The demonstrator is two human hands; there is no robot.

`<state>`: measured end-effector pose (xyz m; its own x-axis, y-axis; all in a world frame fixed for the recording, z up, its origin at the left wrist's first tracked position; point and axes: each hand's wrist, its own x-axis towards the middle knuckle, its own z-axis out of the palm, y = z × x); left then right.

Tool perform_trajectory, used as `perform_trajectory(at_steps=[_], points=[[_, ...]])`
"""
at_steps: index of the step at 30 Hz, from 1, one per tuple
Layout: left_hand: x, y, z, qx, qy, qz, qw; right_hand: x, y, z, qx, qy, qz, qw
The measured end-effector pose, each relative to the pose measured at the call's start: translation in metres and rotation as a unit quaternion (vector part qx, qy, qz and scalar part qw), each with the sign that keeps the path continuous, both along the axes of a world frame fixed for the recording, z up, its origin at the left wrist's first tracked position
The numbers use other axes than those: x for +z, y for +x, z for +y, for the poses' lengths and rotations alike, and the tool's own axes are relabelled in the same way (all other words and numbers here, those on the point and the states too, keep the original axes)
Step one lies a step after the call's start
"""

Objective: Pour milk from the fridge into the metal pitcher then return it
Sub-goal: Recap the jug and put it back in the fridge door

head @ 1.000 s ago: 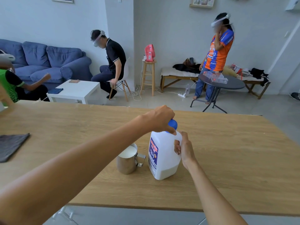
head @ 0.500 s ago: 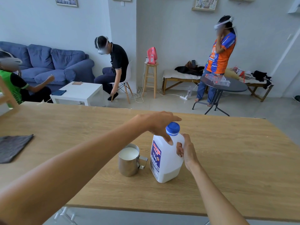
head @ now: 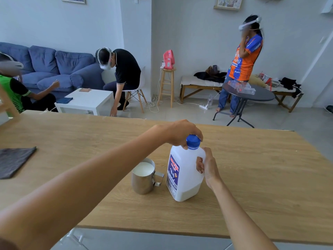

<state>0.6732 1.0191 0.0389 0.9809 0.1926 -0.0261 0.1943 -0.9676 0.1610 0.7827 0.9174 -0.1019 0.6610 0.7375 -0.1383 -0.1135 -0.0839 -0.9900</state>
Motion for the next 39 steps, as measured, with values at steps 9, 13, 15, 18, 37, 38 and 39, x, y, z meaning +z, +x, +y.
perform_trajectory(at_steps=[9,13,15,18,37,38,39], points=[[-0.004,0.003,0.001,0.091,0.009,-0.027,0.995,-0.001,0.001,-0.001,0.002,-0.003,-0.003,1.000],[-0.008,0.010,-0.005,0.085,0.080,-0.027,0.993,-0.001,0.000,0.000,0.009,0.007,-0.008,1.000],[-0.011,0.011,-0.005,0.080,0.076,-0.024,0.994,0.000,0.001,0.000,0.011,0.006,-0.008,1.000],[-0.010,0.010,0.001,0.045,0.037,-0.016,0.998,-0.001,0.001,0.000,0.012,0.003,-0.012,1.000],[-0.029,-0.018,0.007,0.043,-0.090,-0.048,0.994,0.007,0.002,-0.006,0.017,-0.035,-0.039,0.998],[-0.037,-0.023,0.005,0.067,-0.130,-0.064,0.987,0.008,0.000,-0.008,0.011,-0.037,-0.034,0.999],[-0.047,-0.028,0.004,0.089,-0.170,-0.083,0.978,0.008,-0.001,-0.009,0.004,-0.036,-0.026,0.999]])
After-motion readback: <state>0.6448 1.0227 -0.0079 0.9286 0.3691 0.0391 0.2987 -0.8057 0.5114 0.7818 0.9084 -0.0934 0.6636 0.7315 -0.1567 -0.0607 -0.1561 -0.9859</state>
